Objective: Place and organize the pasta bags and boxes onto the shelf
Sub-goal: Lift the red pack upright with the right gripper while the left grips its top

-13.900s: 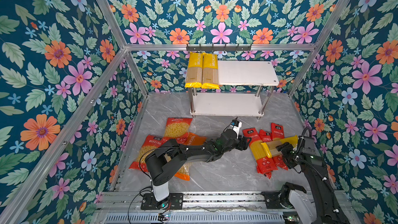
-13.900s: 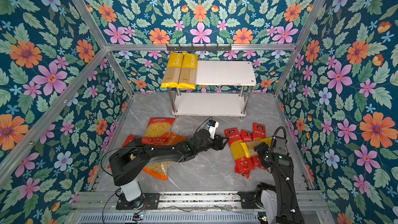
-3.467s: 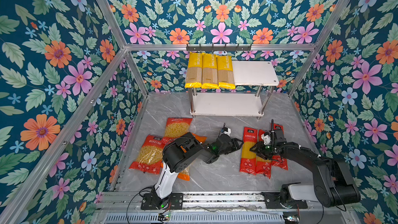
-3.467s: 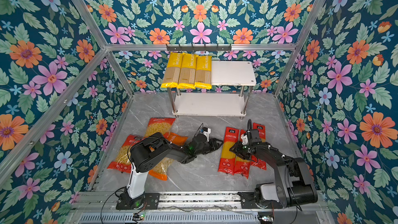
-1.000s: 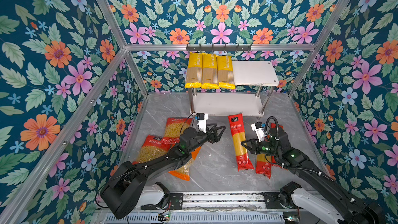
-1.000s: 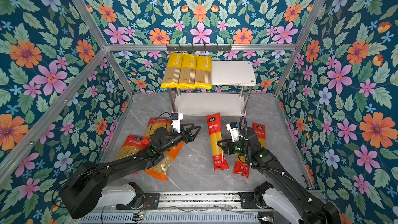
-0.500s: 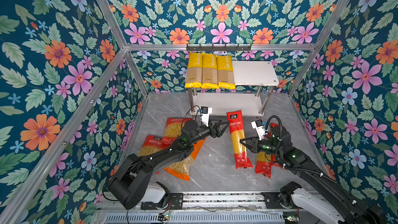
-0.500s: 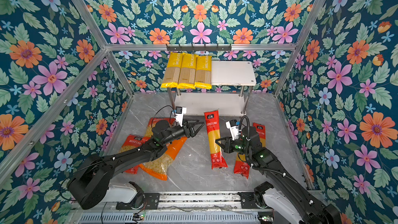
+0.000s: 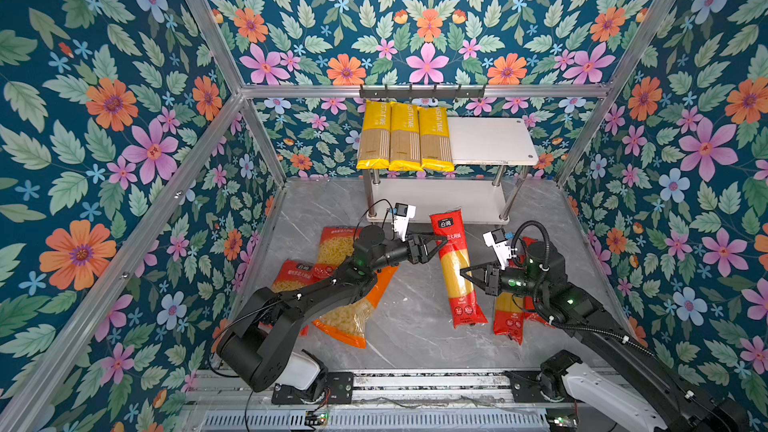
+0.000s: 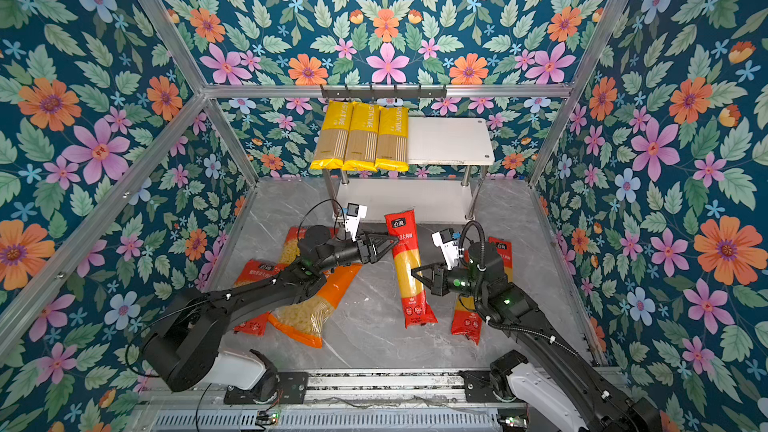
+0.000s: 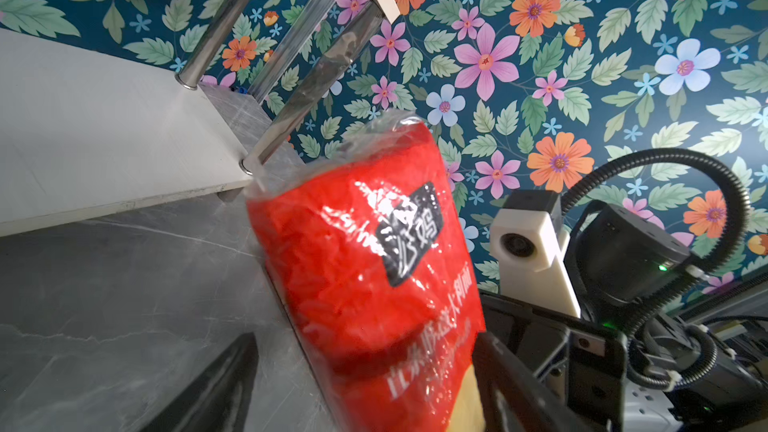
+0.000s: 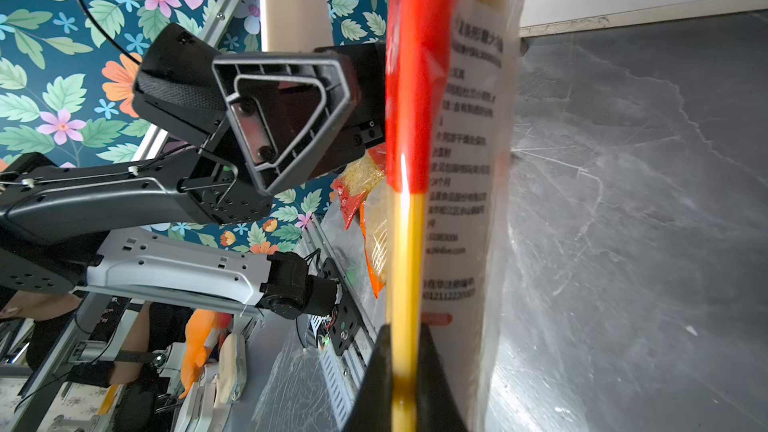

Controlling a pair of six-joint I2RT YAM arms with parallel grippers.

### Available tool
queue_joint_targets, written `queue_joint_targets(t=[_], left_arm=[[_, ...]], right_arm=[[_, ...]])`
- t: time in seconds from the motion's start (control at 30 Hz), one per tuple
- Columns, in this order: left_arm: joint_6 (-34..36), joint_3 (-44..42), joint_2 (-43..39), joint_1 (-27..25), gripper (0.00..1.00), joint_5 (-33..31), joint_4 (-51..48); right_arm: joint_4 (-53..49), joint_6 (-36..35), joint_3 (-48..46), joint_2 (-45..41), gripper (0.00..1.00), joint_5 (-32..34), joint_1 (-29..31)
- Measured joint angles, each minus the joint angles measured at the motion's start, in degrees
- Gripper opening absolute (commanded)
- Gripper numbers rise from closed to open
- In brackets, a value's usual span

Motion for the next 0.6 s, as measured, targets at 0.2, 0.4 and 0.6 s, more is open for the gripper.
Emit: queue_joint_targets(t=[0.2,0.4,0.6], left_arm=[[-2.43,1.18,1.92,0.00,0.85,2.36,2.14],[-3.28,1.84,2.99,-0.52,0.82,3.50,2.89],[-4.87,1.81,4.15,-1.33,0.71,4.74,6.91]], right_arm=[[1.07,0.02,0.00,0.17,0.00,-1.38,0.00],[1.88,0.90,0.74,0.61,0.00,-3.65,-0.07],[2.14,2.34,1.79,1.64,0.00,-4.96,-0.04]])
